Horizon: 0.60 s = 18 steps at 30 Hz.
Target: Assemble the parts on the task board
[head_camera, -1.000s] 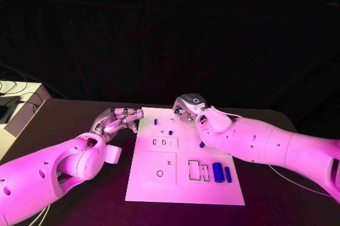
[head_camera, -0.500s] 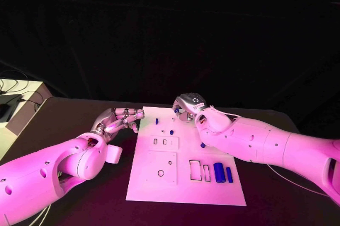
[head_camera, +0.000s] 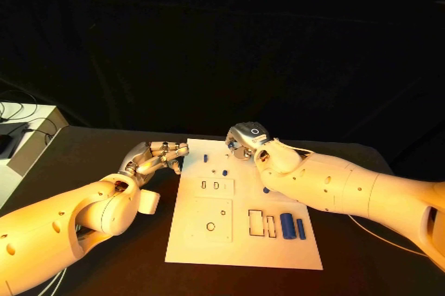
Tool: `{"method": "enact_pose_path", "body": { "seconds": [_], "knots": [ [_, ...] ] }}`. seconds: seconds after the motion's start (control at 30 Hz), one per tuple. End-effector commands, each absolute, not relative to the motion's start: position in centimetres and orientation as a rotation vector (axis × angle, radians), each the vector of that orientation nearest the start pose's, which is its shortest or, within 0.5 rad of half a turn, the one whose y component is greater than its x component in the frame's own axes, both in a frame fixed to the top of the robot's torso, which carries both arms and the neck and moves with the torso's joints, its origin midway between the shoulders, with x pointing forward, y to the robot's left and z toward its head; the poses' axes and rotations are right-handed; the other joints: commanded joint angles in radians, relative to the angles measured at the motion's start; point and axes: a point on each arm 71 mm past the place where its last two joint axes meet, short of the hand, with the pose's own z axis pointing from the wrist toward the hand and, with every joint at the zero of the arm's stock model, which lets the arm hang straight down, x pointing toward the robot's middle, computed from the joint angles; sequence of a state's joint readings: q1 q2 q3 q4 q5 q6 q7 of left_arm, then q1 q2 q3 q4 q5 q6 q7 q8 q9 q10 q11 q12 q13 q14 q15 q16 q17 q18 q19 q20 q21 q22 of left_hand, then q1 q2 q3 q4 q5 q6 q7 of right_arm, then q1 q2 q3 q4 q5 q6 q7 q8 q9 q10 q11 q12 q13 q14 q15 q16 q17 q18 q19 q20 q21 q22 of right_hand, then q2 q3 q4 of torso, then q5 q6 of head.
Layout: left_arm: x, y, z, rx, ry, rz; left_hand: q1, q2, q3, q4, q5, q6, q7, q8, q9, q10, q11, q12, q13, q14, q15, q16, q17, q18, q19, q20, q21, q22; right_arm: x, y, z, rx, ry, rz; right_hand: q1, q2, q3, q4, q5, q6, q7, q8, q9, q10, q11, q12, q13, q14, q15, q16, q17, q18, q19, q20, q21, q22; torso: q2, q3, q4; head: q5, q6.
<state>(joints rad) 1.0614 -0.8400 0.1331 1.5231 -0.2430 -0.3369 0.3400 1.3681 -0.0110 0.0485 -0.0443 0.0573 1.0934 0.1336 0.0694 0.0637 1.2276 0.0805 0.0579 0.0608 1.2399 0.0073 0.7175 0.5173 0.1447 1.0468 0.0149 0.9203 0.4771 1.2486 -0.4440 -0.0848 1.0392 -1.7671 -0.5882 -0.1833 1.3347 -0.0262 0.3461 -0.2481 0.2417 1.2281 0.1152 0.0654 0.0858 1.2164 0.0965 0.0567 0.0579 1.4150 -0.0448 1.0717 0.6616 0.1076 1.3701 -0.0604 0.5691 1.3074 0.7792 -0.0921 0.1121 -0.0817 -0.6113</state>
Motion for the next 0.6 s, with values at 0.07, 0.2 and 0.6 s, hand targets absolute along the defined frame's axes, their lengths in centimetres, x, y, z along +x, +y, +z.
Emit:
{"method": "enact_pose_path", "body": {
  "seconds": [0.07,0.2,0.6],
  "knots": [
    [48.68,20.71,-17.95,-0.963,1.418,-1.522,-0.006,0.001,-0.002,-0.007,-0.003,-0.005,0.001,-0.005,0.001,-0.007,0.002,0.005,0.001,-0.005,0.001,0.006,-0.002,0.016,-0.009,0.001,0.008,-0.003,56.25,-12.83,-17.54,-0.337,1.299,0.404,0.009,0.007,0.006,0.002,0.0,-0.009,0.002,-0.002,-0.002,0.093,-0.051,0.004,0.007,0.001,0.001,0.0,0.001,0.019,0.004,0.001,-0.006,0.056,0.002,-0.0014,0.0016,0.001,0.0],
    [48.68,20.69,-17.95,-0.963,1.418,-1.522,-0.006,0.001,-0.002,-0.007,-0.003,-0.005,0.001,-0.005,0.001,-0.007,0.002,0.005,0.001,-0.005,0.001,0.006,-0.002,0.016,-0.009,0.001,0.008,-0.003,56.25,-12.7,-17.56,-0.339,1.3,0.407,0.009,0.007,0.006,0.003,-0.001,-0.011,0.003,-0.002,-0.002,0.092,-0.05,0.004,0.007,0.001,0.002,0.0,0.001,0.019,0.004,0.002,-0.007,0.056,0.003,-0.002,0.0016,0.002,0.0],
    [48.74,20.65,-17.98,-0.964,1.417,-1.521,-0.006,0.002,-0.002,-0.007,-0.003,-0.007,0.001,-0.005,0.001,-0.009,0.003,0.005,0.001,-0.006,0.002,0.006,-0.004,0.016,-0.009,0.002,0.01,-0.005,56.51,-12.79,-17.72,-0.339,1.314,0.398,0.005,0.002,0.013,0.008,-0.004,-0.028,0.008,-0.002,-0.007,0.067,-0.042,0.003,0.005,-0.001,0.008,0.001,0.001,0.023,0.003,0.007,-0.02,0.054,0.006,-0.0031,0.0034,0.0,-0.003]
  ]
}}
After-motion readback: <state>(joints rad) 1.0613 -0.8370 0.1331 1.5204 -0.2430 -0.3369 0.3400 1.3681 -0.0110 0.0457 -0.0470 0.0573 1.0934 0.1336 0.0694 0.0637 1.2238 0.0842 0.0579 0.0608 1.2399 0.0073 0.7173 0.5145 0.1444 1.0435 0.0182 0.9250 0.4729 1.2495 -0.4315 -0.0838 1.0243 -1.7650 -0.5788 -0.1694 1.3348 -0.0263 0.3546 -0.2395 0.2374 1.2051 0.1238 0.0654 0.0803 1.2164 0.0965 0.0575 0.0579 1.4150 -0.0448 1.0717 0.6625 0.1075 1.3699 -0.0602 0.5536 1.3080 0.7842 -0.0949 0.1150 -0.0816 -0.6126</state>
